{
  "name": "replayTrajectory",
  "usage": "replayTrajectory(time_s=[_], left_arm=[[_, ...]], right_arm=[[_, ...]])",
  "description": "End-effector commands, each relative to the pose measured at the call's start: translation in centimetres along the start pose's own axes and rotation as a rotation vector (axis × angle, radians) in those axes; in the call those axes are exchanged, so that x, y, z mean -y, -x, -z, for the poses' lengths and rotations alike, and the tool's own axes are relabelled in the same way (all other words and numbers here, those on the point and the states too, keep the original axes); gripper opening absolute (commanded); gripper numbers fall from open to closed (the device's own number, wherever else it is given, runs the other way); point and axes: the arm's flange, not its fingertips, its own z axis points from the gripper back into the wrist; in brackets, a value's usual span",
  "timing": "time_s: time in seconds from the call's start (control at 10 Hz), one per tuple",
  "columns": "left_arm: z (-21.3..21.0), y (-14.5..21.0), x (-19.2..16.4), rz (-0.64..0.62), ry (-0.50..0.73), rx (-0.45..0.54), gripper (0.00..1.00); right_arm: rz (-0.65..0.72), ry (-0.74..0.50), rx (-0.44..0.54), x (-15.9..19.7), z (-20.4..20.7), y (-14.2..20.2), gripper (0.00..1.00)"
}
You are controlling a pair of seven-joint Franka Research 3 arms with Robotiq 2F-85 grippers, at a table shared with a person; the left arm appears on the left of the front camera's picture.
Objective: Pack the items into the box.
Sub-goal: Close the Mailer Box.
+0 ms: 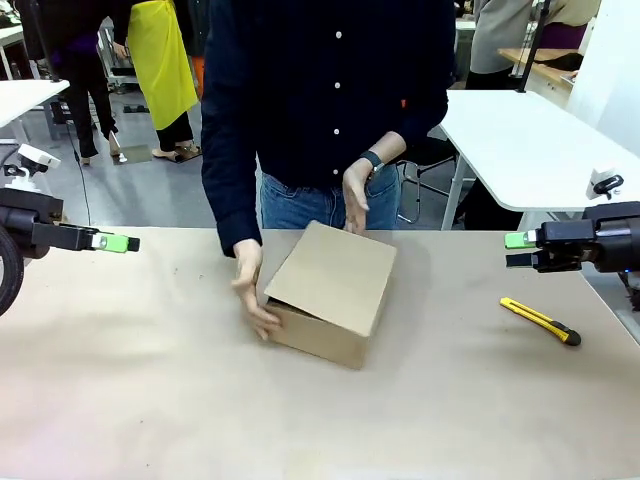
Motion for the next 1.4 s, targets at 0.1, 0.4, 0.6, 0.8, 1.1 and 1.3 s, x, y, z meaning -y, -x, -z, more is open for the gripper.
replayTrajectory(time_s=[0.1, 0.4, 0.6, 0.8, 1.1, 1.3], left_arm=[[-0.05, 0.03, -0.04, 0.019, 0.0, 0.011, 1.0], [-0.05, 0.03, -0.04, 0.019, 0.0, 0.011, 1.0], [-0.05, 0.03, -0.04, 0.019, 0.0, 0.011, 1.0], [-0.05, 0.03, -0.04, 0.019, 0.0, 0.011, 1.0], [-0.05, 0.03, -0.04, 0.019, 0.0, 0.011, 1.0], [-0.05, 0.03, -0.04, 0.019, 0.0, 0.011, 1.0]], right_arm=[[-0.011, -0.005, 0.001, -0.19, -0.05, 0.02, 1.0], [-0.011, -0.005, 0.001, -0.19, -0.05, 0.02, 1.0], [-0.011, -0.005, 0.001, -0.19, -0.05, 0.02, 1.0], [-0.011, -0.005, 0.001, -0.19, -0.05, 0.02, 1.0], [-0.011, -0.005, 0.001, -0.19, -0.05, 0.02, 1.0], [-0.011, -0.005, 0.001, -0.19, -0.05, 0.02, 1.0]])
